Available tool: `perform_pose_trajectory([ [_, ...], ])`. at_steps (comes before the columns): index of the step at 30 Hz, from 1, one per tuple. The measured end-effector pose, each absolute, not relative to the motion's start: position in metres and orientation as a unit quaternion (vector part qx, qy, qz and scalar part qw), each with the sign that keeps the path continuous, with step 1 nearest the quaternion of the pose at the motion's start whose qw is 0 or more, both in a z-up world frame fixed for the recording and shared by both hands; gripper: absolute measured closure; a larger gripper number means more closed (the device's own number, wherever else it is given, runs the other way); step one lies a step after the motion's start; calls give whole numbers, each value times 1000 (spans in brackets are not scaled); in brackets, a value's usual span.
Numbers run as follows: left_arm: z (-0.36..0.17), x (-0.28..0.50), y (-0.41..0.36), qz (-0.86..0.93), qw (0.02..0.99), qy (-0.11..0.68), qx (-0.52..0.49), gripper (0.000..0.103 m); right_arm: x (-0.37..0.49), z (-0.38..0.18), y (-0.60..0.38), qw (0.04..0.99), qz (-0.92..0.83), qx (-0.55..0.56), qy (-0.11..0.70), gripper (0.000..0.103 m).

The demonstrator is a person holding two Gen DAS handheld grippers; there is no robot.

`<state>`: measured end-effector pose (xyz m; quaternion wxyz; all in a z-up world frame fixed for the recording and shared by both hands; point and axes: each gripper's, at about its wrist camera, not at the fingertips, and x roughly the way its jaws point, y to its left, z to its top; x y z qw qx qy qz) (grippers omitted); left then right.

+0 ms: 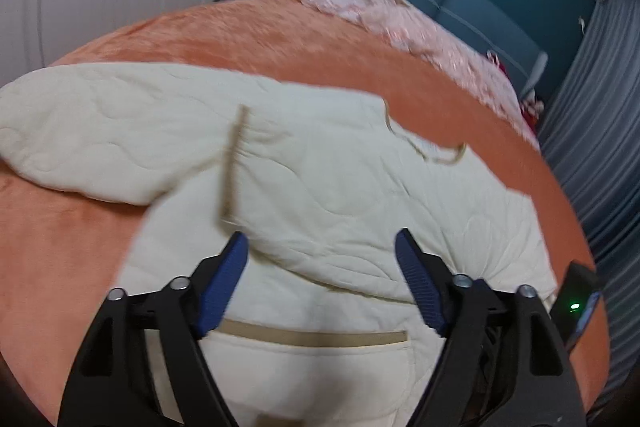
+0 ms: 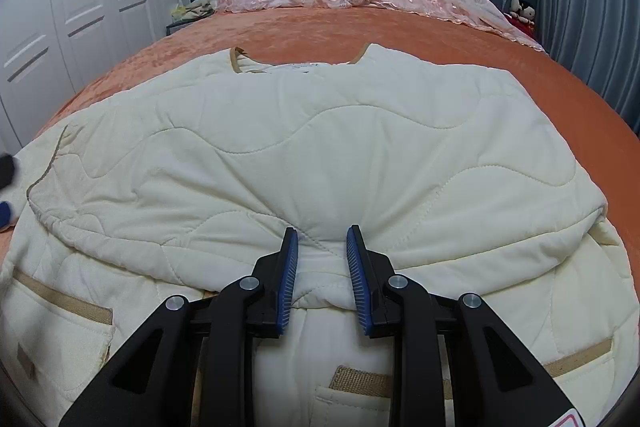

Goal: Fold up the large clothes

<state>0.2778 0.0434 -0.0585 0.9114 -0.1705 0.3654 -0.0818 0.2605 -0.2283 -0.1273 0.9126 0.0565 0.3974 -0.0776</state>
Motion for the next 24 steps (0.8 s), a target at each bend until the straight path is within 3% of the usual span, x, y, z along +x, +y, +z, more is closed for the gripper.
perform_pose_trajectory([
  [2, -45, 265, 101, -35, 922, 335, -192, 5, 261, -127, -229, 913, -77, 57, 398, 78],
  [9, -80, 287, 309, 147, 857, 386, -309, 6, 261, -127, -229, 912, -80, 53, 399, 78],
  [13, -100, 290, 372, 185, 816, 366, -407, 8, 261, -127, -229, 912, -83, 50, 399, 78],
  [14, -102, 293, 376, 184, 814, 362, -415, 12, 261, -127, -229, 912, -83, 50, 399, 78],
  [16, -99, 303, 373, 177, 822, 359, -406, 33, 261, -127, -229, 912, -83, 51, 399, 78],
  [18, -91, 322, 359, 149, 833, 374, -381, 82, 261, -127, -229, 912, -82, 52, 399, 78],
  [19, -80, 330, 346, 143, 841, 377, -360, 91, 260, -127, -229, 912, -82, 53, 398, 78],
  [20, -66, 340, 335, 132, 853, 372, -341, 97, 260, -127, -230, 912, -81, 55, 398, 78],
  [24, 14, 360, 250, 44, 908, 325, -261, 98, 260, -125, -231, 912, -79, 61, 399, 78],
])
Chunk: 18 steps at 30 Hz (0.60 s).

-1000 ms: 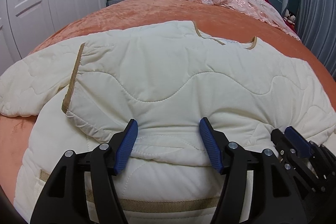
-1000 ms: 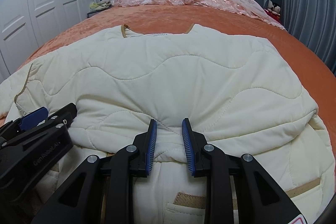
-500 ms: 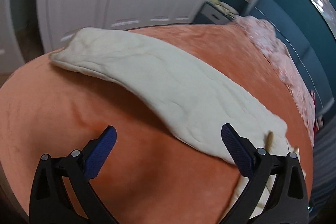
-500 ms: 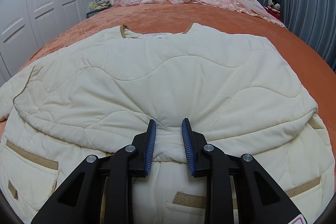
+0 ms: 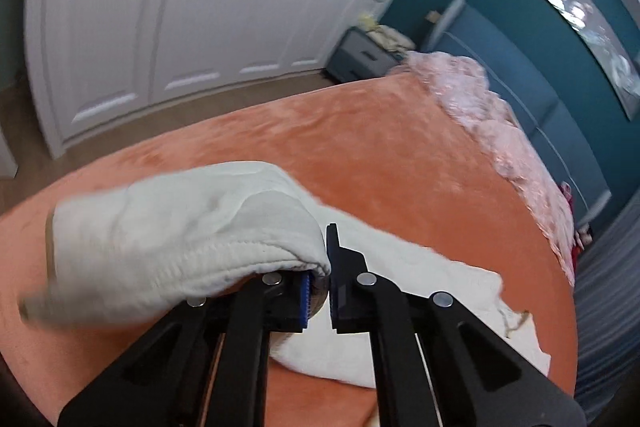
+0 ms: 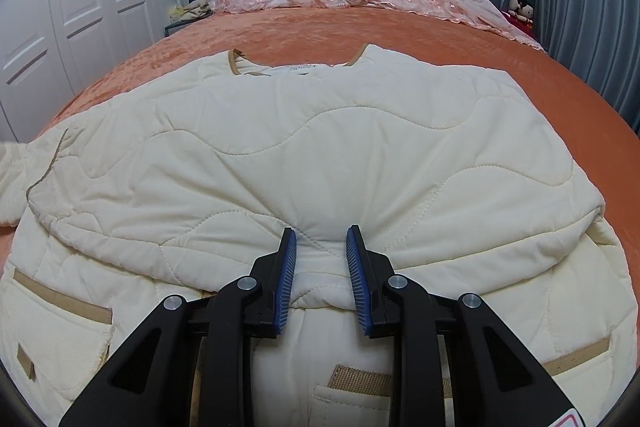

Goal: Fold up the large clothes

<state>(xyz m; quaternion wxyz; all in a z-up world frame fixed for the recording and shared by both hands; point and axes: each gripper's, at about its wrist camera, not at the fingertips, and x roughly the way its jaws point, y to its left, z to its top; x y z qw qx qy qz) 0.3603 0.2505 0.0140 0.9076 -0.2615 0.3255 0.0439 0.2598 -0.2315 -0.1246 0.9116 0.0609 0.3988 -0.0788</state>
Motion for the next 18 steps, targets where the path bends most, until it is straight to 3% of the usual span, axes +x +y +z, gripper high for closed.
perform_pose_trajectory([
  [3, 76, 361, 151, -53, 932, 293, -206, 98, 256, -117, -233, 911, -83, 65, 400, 74],
  [5, 101, 354, 76, -127, 933, 290, -171, 97, 243, -105, -237, 912, -85, 83, 392, 62],
  [6, 106, 349, 38, -164, 928, 299, -154, 94, 232, -99, -240, 915, -78, 102, 383, 49],
  [7, 105, 343, 3, -195, 920, 310, -136, 93, 217, -91, -245, 918, -71, 123, 370, 42],
  [8, 100, 335, -30, -222, 913, 321, -119, 87, 202, -86, -250, 921, -68, 136, 358, 41],
  [11, 65, 307, -93, -259, 895, 352, -92, 44, 162, -73, -267, 924, -76, 152, 343, 37],
  [12, 50, 299, -102, -268, 887, 364, -100, 36, 154, -72, -274, 923, -77, 155, 343, 37],
  [18, -18, 287, -74, -237, 852, 435, -171, 32, 137, -69, -312, 913, -92, 153, 366, 36],
])
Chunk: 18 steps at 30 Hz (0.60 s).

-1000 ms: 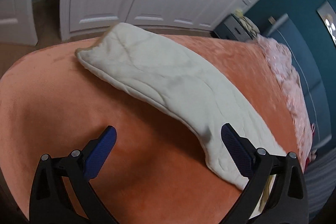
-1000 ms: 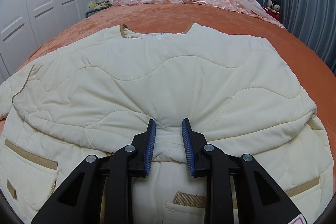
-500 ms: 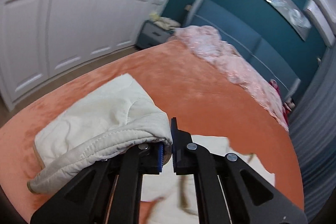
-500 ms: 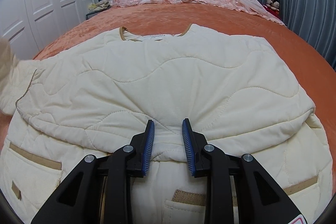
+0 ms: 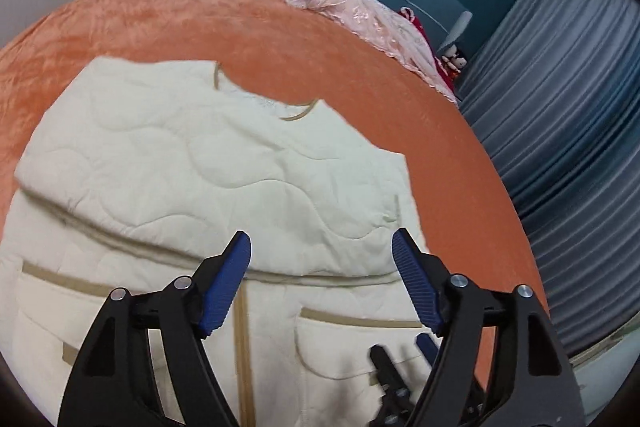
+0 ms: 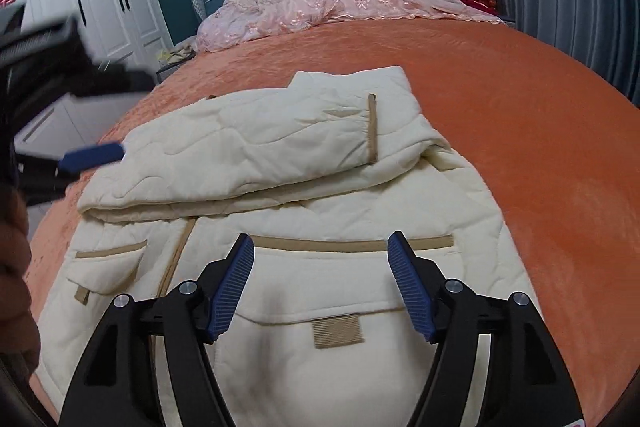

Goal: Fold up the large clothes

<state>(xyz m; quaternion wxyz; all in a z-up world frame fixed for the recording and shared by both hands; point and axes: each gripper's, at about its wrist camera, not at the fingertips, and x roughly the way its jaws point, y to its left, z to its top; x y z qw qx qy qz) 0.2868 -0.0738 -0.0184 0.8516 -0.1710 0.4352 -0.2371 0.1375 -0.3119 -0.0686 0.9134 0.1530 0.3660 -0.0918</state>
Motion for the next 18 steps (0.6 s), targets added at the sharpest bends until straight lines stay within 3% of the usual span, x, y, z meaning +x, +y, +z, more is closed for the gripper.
perform_pose_trajectory([
  [9, -54, 311, 53, -104, 846, 449, -269, 32, 202, -59, -354, 904, -112, 220, 348, 36],
  [16, -95, 339, 113, -59, 795, 473, -374, 33, 247, -85, -372, 869, -144, 255, 398, 36],
  [17, -99, 341, 115, -62, 787, 476, -388, 33, 251, -86, -371, 869, -137, 259, 399, 37],
  [18, -102, 340, 116, -64, 781, 477, -398, 35, 254, -86, -368, 869, -130, 257, 401, 53],
])
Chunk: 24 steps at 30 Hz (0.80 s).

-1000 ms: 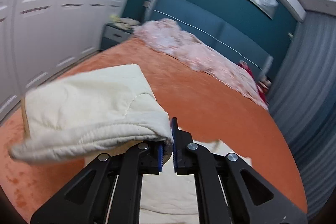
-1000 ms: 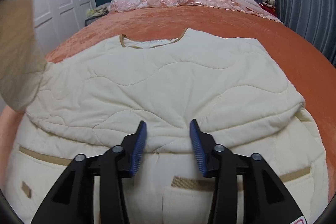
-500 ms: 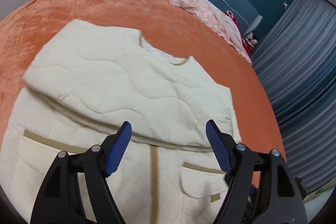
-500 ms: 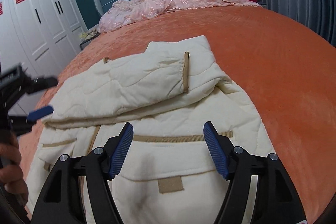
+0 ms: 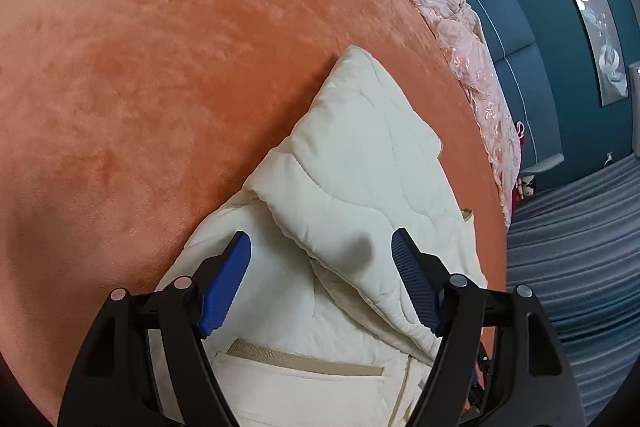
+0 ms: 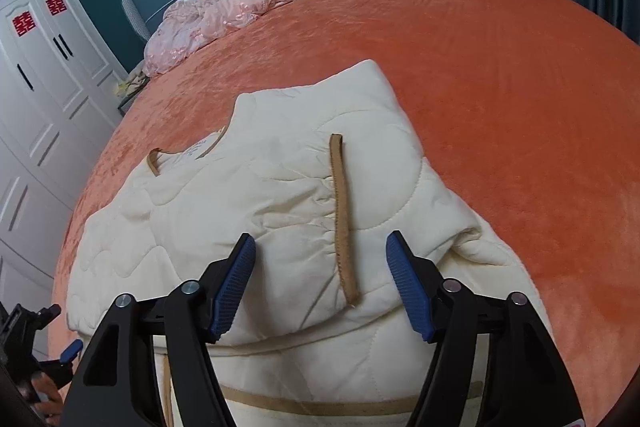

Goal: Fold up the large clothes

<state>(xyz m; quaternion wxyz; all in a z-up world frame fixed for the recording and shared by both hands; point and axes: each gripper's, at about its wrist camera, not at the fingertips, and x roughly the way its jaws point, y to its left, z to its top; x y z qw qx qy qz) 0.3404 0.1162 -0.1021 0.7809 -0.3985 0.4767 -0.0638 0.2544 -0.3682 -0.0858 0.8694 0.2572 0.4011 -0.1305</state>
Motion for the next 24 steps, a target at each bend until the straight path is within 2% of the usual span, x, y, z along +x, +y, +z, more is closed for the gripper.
perform_pose_trajectory([
  [1, -104, 342, 117, -67, 778, 475, -406, 36, 259, -84, -364, 870, -122, 251, 406, 71],
  [2, -104, 345, 117, -70, 776, 473, -410, 40, 264, -80, -360, 872, -121, 235, 411, 77],
  [3, -103, 348, 117, -71, 776, 473, -412, 47, 268, -73, -356, 879, -116, 223, 406, 93],
  [4, -102, 352, 117, -71, 775, 473, -414, 52, 271, -64, -353, 885, -106, 216, 398, 99],
  [6, -98, 361, 119, -61, 778, 472, -411, 78, 274, -34, -350, 905, -92, 207, 359, 100],
  [9, -83, 363, 123, -53, 798, 450, -397, 91, 268, 20, -354, 937, -87, 198, 274, 101],
  [12, -68, 355, 119, -56, 828, 422, -366, 92, 261, 38, -360, 949, -81, 193, 236, 101],
  [15, -81, 352, 105, -35, 840, 444, -310, 93, 271, -17, -361, 928, -112, 147, 323, 101],
  [17, -102, 352, 101, -25, 832, 470, -295, 94, 273, -64, -371, 902, -121, 160, 382, 102],
  [20, -113, 346, 95, -26, 847, 461, -264, 93, 264, -100, -373, 884, -123, 177, 414, 102],
  [24, -120, 341, 79, -21, 876, 443, -190, 92, 264, -120, -359, 886, -132, 137, 422, 101],
])
